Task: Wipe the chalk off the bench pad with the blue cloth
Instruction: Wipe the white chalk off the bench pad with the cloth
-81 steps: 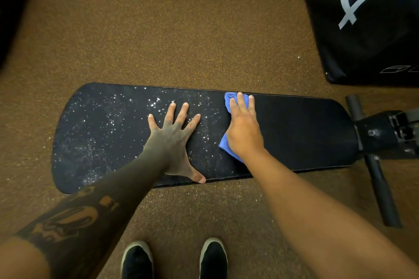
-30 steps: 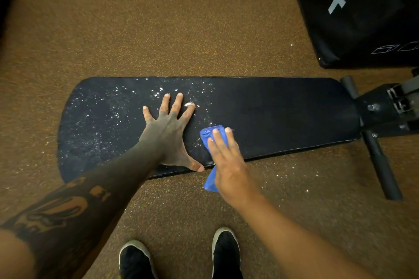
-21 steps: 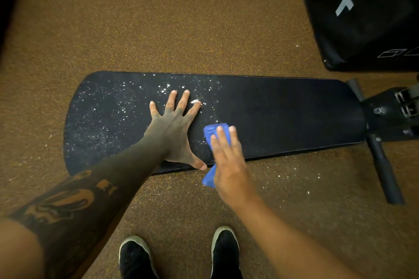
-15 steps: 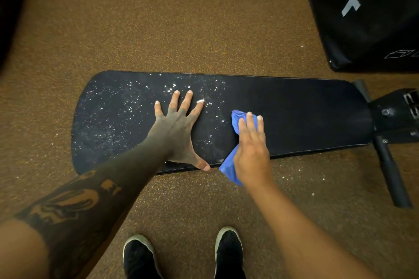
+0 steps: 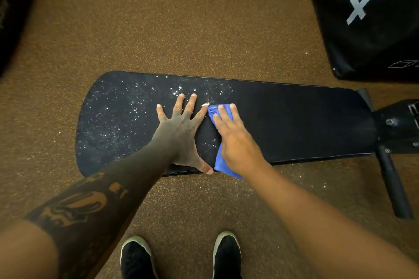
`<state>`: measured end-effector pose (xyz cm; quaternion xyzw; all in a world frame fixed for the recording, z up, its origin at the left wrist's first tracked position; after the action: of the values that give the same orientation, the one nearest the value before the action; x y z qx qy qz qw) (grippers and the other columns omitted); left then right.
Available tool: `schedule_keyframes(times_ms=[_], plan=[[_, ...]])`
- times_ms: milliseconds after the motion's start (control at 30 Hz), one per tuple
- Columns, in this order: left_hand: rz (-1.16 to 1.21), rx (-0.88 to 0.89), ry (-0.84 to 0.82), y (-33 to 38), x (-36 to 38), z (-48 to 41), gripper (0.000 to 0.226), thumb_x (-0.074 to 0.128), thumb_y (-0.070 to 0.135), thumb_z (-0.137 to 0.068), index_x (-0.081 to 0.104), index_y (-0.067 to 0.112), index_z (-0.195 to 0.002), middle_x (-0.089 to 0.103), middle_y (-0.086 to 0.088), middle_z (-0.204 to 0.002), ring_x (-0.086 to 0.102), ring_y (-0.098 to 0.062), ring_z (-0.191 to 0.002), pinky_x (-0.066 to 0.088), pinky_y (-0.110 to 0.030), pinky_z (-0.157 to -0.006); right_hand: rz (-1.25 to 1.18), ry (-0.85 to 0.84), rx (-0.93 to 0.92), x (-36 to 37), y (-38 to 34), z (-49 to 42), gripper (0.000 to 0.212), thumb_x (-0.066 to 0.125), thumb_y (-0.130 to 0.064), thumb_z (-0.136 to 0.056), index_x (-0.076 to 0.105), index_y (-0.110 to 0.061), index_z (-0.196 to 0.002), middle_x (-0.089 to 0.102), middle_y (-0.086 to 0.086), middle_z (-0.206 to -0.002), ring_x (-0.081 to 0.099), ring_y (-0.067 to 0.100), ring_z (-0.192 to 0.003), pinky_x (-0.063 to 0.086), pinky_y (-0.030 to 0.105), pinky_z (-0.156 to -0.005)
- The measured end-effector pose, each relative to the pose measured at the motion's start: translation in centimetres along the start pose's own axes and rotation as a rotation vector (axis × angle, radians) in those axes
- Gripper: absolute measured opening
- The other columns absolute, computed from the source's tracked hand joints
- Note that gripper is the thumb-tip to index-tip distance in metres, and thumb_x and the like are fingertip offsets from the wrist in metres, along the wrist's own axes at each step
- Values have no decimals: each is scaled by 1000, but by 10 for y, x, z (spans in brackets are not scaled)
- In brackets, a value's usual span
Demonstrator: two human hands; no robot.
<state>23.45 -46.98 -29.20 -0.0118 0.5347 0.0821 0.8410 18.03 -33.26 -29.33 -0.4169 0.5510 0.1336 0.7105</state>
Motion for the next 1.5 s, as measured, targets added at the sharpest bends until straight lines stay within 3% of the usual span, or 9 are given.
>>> schedule_keyframes(times_ms=[167,333,533,667,833,1000,1167,1333,1500], plan=[[-14,-10,1,0,0,1,173,45,107,-20,-24,21,-152,-28,-7,-163,-25,-34,-149,6,-78,-111,25,129,347,-22,44,-26,68,33,14,-83,29,-11,-147,11,3,-161,-4,25,-147,28,44,-113],[-11,-21,36,-2,0,1,175,42,108,-19,-28,16,-151,-28,-9,-162,-26,-34,-149,0,-75,-113,-24,-66,-40,-3,-1,-8,66,33,11,-88,27,-14,-149,10,-1,-161,-8,19,-147,22,37,-115],[-2,-11,50,-7,-5,0,170,39,109,-24,-27,19,-150,-29,-9,-162,-25,-34,-149,2,-73,-114,-5,125,325,-15,23,-44,63,33,10,-88,28,-13,-147,8,0,-161,-8,21,-147,27,38,-114],[3,-39,37,-15,-8,-5,168,38,109,-23,-22,22,-153,-27,-9,-163,-23,-35,-150,6,-75,-113,-29,18,70,-11,10,-36,63,35,10,-89,28,-12,-148,10,0,-161,-7,19,-147,23,37,-113],[5,-37,-8,-15,-8,-10,168,42,108,-22,-22,26,-153,-29,-9,-162,-25,-37,-149,5,-78,-111,-55,247,501,-27,39,-60,68,30,14,-84,27,-10,-147,7,2,-161,-6,24,-147,29,38,-112],[-10,-42,0,-16,-7,-10,168,40,109,-22,-22,25,-153,-30,-10,-162,-25,-37,-149,4,-78,-111,7,37,144,-19,25,-74,66,32,12,-86,27,-12,-148,8,0,-161,-6,19,-147,28,39,-111],[-4,-39,-6,-16,-7,-9,167,41,109,-24,-23,24,-153,-30,-9,-162,-27,-37,-148,3,-78,-111,1,150,410,-33,45,-94,63,30,13,-85,33,-9,-144,11,4,-161,-4,23,-147,24,40,-113],[0,-44,-7,-16,-7,-9,167,40,109,-24,-21,23,-154,-29,-10,-162,-26,-37,-148,3,-78,-111,7,-74,-46,-15,16,-96,69,31,13,-85,28,-13,-148,12,0,-161,-3,19,-148,23,39,-115],[12,-37,-12,-16,-8,-9,167,42,108,-25,-22,23,-154,-30,-10,-162,-27,-37,-148,3,-78,-111,29,84,285,-26,32,-109,69,30,16,-83,29,-11,-147,11,4,-161,-3,23,-148,23,41,-115]])
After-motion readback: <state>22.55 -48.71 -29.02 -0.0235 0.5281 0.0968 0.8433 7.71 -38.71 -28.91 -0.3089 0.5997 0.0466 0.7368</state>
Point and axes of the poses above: each hand's wrist, its own z-axis away from the middle knuckle, its own x-axis out of the palm, y = z × x, the point moved 5 cm from there along -z, towards the middle knuckle
